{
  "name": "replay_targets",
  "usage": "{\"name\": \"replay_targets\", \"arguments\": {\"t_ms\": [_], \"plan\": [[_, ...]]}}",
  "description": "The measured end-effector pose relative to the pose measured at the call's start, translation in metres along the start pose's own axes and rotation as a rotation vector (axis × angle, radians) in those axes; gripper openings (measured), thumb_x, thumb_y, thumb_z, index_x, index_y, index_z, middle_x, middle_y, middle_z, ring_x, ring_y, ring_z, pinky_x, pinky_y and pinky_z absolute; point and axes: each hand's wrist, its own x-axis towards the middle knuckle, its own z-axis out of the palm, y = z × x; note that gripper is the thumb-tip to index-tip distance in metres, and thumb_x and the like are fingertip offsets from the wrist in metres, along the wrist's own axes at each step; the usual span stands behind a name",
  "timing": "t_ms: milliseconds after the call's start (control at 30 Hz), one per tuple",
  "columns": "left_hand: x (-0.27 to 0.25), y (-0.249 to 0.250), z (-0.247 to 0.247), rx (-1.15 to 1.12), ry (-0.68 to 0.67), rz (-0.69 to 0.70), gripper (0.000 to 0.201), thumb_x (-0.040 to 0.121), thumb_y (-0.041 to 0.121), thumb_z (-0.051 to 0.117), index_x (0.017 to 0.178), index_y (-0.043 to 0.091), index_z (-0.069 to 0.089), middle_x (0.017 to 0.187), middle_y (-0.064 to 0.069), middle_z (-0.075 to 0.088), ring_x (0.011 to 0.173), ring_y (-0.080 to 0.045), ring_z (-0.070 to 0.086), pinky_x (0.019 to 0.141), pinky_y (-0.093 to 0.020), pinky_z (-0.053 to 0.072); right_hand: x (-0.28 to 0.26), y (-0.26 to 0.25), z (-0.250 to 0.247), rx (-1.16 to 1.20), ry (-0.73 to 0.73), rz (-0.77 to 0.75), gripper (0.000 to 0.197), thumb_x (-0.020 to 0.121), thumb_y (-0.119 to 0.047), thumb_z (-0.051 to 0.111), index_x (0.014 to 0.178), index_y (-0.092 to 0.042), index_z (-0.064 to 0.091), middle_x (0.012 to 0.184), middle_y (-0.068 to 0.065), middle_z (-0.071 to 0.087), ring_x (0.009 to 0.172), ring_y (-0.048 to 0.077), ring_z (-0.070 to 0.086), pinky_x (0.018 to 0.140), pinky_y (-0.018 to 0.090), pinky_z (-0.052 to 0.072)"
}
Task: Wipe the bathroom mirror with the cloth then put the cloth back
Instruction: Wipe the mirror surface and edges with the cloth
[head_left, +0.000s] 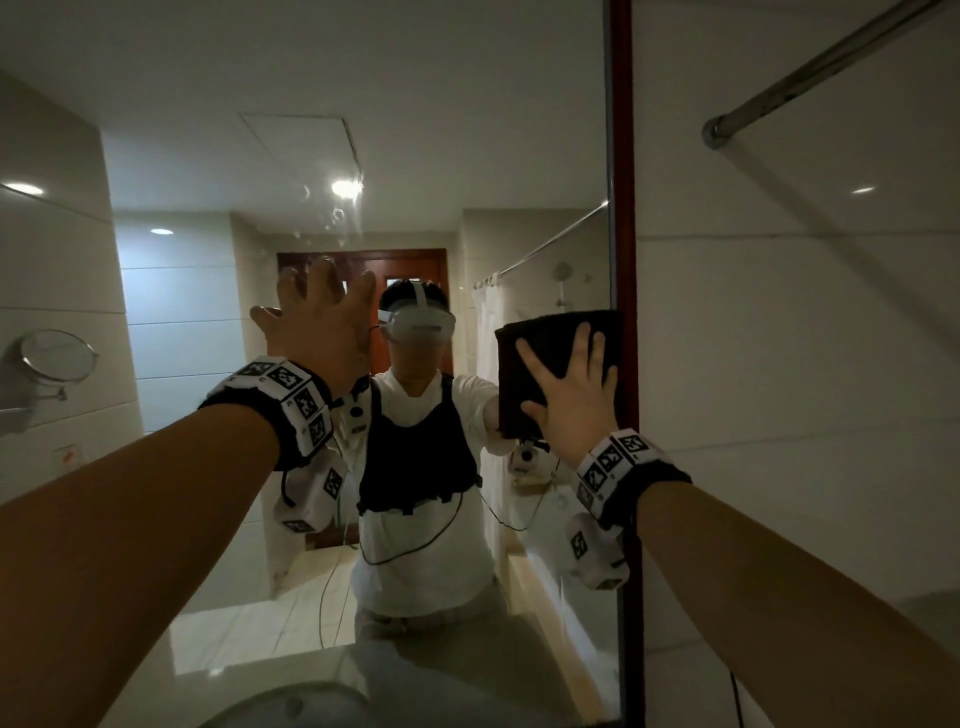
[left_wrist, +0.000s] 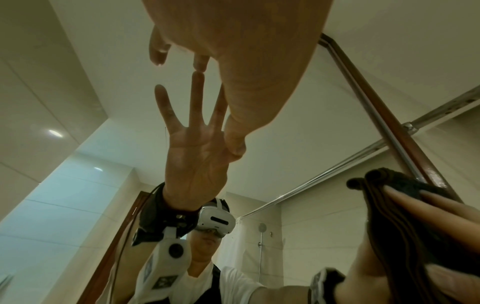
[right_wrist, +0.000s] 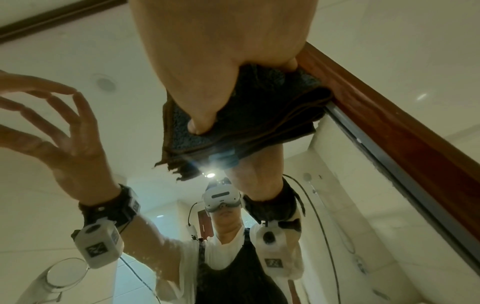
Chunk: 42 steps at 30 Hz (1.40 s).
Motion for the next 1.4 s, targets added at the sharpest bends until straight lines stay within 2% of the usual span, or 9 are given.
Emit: {"name": "replay_targets", "arguments": {"t_ms": [233, 367, 500, 700, 867, 1033, 1100, 1233, 1400], "plan": [[0.003, -0.004, 0.007, 0.019, 0.027, 0.026, 0.090, 0.064, 0.036, 0.080, 0.140, 0.041, 0.030, 0.147, -0.011, 0.026, 0.132, -0.049, 0.029, 0.089, -0.069, 0.040, 0.047, -0.010, -0.036, 0.038, 0.034, 0.006, 0.081, 0.096, -0.044, 0.055, 0.150, -0.054, -0.004, 0.158, 0.021, -0.026, 0.145, 0.044, -0.021, 0.115, 0.069, 0.006], [0.002, -0.006, 0.008, 0.036, 0.050, 0.034, 0.087, 0.067, 0.037, 0.076, 0.141, 0.041, 0.031, 0.148, -0.011, 0.027, 0.131, -0.048, 0.029, 0.088, -0.067, 0.042, 0.092, -0.016, -0.075, 0.048, 0.048, 0.047, 0.081, 0.094, -0.049, 0.056, 0.151, -0.053, -0.002, 0.160, 0.021, -0.021, 0.147, 0.044, -0.015, 0.112, 0.071, 0.010], [0.002, -0.007, 0.008, 0.024, 0.036, 0.032, 0.088, 0.070, 0.040, 0.074, 0.144, 0.042, 0.026, 0.151, -0.010, 0.023, 0.134, -0.048, 0.025, 0.092, -0.069, 0.039, 0.107, -0.022, -0.084, 0.065, 0.076, 0.089, 0.081, 0.093, -0.052, 0.057, 0.151, -0.053, 0.001, 0.161, 0.021, -0.018, 0.147, 0.043, -0.012, 0.110, 0.072, 0.013], [0.001, -0.006, 0.008, -0.001, 0.038, 0.032, 0.090, 0.069, 0.037, 0.077, 0.143, 0.041, 0.027, 0.150, -0.011, 0.024, 0.135, -0.048, 0.024, 0.092, -0.070, 0.038, 0.086, -0.021, -0.067, 0.036, 0.071, 0.009, 0.080, 0.094, -0.050, 0.055, 0.151, -0.053, -0.001, 0.160, 0.020, -0.020, 0.147, 0.043, -0.015, 0.114, 0.070, 0.009], [-0.002, -0.002, 0.001, -0.007, 0.056, 0.016, 0.084, 0.066, 0.031, 0.080, 0.138, 0.035, 0.035, 0.143, -0.012, 0.030, 0.129, -0.043, 0.030, 0.090, -0.068, 0.037, 0.037, -0.034, -0.030, -0.004, 0.013, -0.036, 0.084, 0.095, -0.048, 0.054, 0.149, -0.053, -0.009, 0.158, 0.021, -0.028, 0.145, 0.044, -0.022, 0.114, 0.069, 0.007], [-0.021, 0.004, 0.006, -0.001, 0.081, -0.013, 0.066, 0.073, 0.034, 0.074, 0.130, 0.037, 0.042, 0.139, -0.008, 0.036, 0.127, -0.040, 0.033, 0.090, -0.069, 0.037, -0.012, -0.033, 0.004, -0.035, -0.120, -0.048, 0.090, 0.095, -0.048, 0.054, 0.145, -0.055, -0.021, 0.153, 0.018, -0.039, 0.143, 0.043, -0.029, 0.115, 0.069, 0.003], [-0.033, 0.004, 0.011, 0.019, 0.027, -0.015, 0.068, 0.074, 0.034, 0.075, 0.132, 0.038, 0.039, 0.138, -0.007, 0.035, 0.126, -0.041, 0.034, 0.091, -0.071, 0.037, -0.025, -0.030, 0.013, -0.041, -0.153, -0.054, 0.091, 0.095, -0.048, 0.054, 0.144, -0.055, -0.023, 0.151, 0.017, -0.042, 0.142, 0.043, -0.031, 0.115, 0.069, 0.001], [-0.048, -0.004, 0.020, 0.038, -0.020, -0.012, 0.081, 0.072, 0.039, 0.076, 0.139, 0.042, 0.030, 0.146, -0.005, 0.025, 0.131, -0.042, 0.029, 0.091, -0.072, 0.035, -0.033, -0.030, 0.017, -0.039, -0.165, -0.064, 0.090, 0.095, -0.047, 0.054, 0.145, -0.054, -0.020, 0.151, 0.017, -0.041, 0.141, 0.044, -0.032, 0.115, 0.069, 0.001], [-0.048, -0.008, 0.021, 0.056, 0.005, 0.034, 0.085, 0.068, 0.027, 0.077, 0.141, 0.037, 0.033, 0.144, -0.010, 0.027, 0.128, -0.044, 0.030, 0.094, -0.069, 0.034, -0.017, -0.040, 0.013, -0.016, -0.129, -0.069, 0.088, 0.095, -0.045, 0.055, 0.147, -0.054, -0.015, 0.153, 0.019, -0.038, 0.141, 0.044, -0.032, 0.114, 0.070, 0.000]]}}
